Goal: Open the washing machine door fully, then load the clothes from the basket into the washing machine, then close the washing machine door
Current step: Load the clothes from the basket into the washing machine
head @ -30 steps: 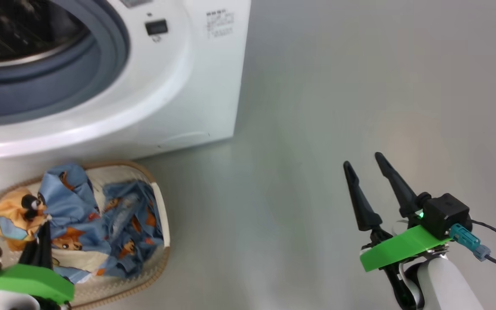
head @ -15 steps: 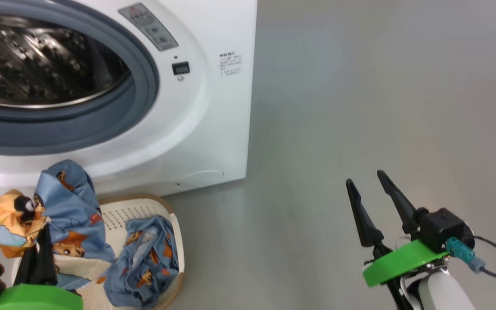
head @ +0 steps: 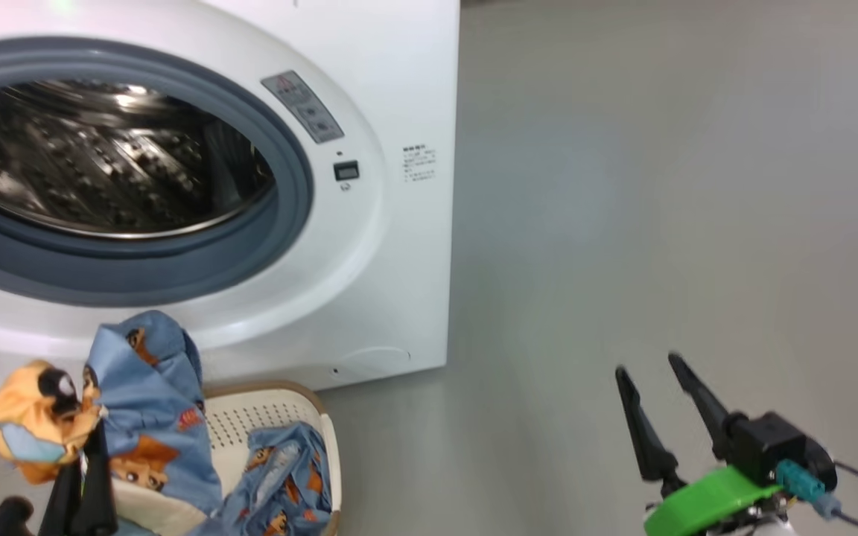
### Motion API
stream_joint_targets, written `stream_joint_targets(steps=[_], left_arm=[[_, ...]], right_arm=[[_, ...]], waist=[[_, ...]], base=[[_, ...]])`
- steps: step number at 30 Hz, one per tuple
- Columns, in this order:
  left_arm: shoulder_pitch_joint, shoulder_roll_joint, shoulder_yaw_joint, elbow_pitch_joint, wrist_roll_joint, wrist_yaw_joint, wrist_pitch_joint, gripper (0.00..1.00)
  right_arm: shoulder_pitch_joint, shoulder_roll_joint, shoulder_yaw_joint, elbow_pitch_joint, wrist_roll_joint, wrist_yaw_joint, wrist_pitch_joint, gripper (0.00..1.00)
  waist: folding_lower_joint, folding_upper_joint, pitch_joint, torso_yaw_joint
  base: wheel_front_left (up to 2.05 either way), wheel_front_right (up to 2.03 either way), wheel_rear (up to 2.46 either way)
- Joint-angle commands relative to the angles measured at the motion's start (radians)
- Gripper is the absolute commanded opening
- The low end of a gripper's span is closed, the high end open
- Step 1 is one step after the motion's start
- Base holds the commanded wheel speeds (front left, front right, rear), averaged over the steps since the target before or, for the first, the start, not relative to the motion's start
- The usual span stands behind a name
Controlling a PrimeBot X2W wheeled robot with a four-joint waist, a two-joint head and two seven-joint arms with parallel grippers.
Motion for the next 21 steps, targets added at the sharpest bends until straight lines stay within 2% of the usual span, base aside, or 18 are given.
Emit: stream_joint_targets(steps=[1,14,21], left_arm=[[-0.001,0.011,0.041,-0.031,0.011,-0.002,-0.014,0.0],[0.074,-0.021,0.067,-0.054,0.058,-0.002,-0.014,0.0],[0.083,-0.028,0.064,-0.053,0.059,-0.002,-0.014,0.0]], right_arm=[[0.0,0.0,0.017,-0.024,-0.006,0.002,-0.012,1.0],[0.034,0.0,0.016,-0.027,-0.005,0.002,-0.012,1.0],[0.04,0.0,0.02,-0.027,0.001,0.002,-0.012,1.0]], waist=[[0.0001,0.0,-0.035,0.017],[0.0001,0.0,-0.083,0.029],[0.0001,0.0,-0.071,0.032]], base=[[0.0,0.0,0.0],[0.0,0.0,0.0],[0.0,0.0,0.0]])
